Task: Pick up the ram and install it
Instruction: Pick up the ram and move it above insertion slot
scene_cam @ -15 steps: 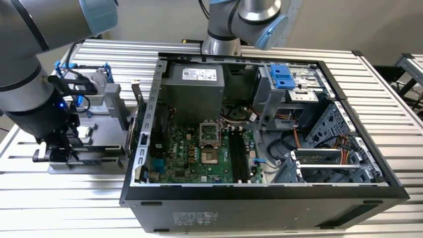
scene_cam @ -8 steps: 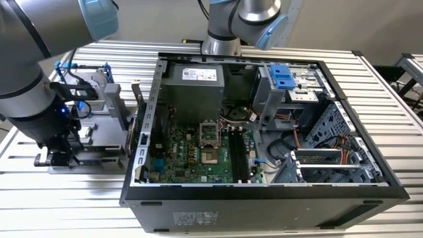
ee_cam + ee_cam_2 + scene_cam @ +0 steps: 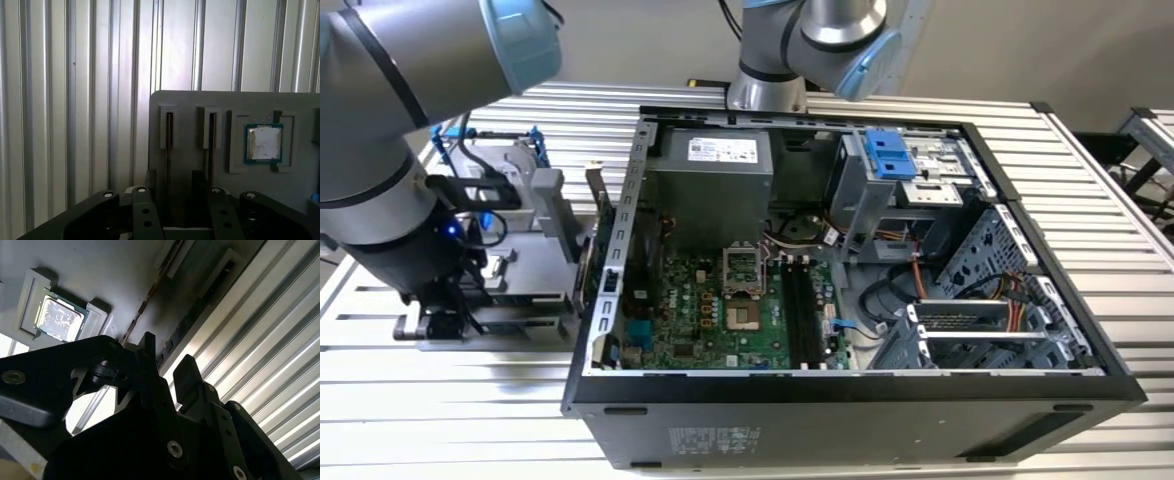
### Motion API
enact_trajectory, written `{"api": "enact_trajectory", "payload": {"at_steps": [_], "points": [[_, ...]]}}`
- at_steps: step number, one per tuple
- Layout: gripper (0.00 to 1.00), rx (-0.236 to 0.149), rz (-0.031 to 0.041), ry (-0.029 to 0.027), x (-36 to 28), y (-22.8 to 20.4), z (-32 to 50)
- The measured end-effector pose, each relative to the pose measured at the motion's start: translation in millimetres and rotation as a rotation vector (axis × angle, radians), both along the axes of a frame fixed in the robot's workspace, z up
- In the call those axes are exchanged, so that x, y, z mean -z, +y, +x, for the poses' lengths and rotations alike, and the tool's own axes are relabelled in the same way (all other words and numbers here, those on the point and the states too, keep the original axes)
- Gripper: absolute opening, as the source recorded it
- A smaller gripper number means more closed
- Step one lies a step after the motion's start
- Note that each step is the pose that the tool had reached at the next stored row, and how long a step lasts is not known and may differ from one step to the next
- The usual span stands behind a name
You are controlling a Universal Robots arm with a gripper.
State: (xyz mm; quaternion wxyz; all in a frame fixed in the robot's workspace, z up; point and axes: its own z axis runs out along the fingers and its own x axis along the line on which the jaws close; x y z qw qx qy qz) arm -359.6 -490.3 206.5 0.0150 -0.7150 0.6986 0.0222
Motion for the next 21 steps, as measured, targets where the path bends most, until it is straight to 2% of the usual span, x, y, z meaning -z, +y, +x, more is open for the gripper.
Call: {"api": "enact_trajectory", "payload": {"at_steps": [13, 21], "points": [[1.00, 0.000, 0.0000, 0.0001, 12.6, 0.0, 0.0], [1.00, 0.000, 0.0000, 0.0001, 14.1, 0.0, 0.0]]}}
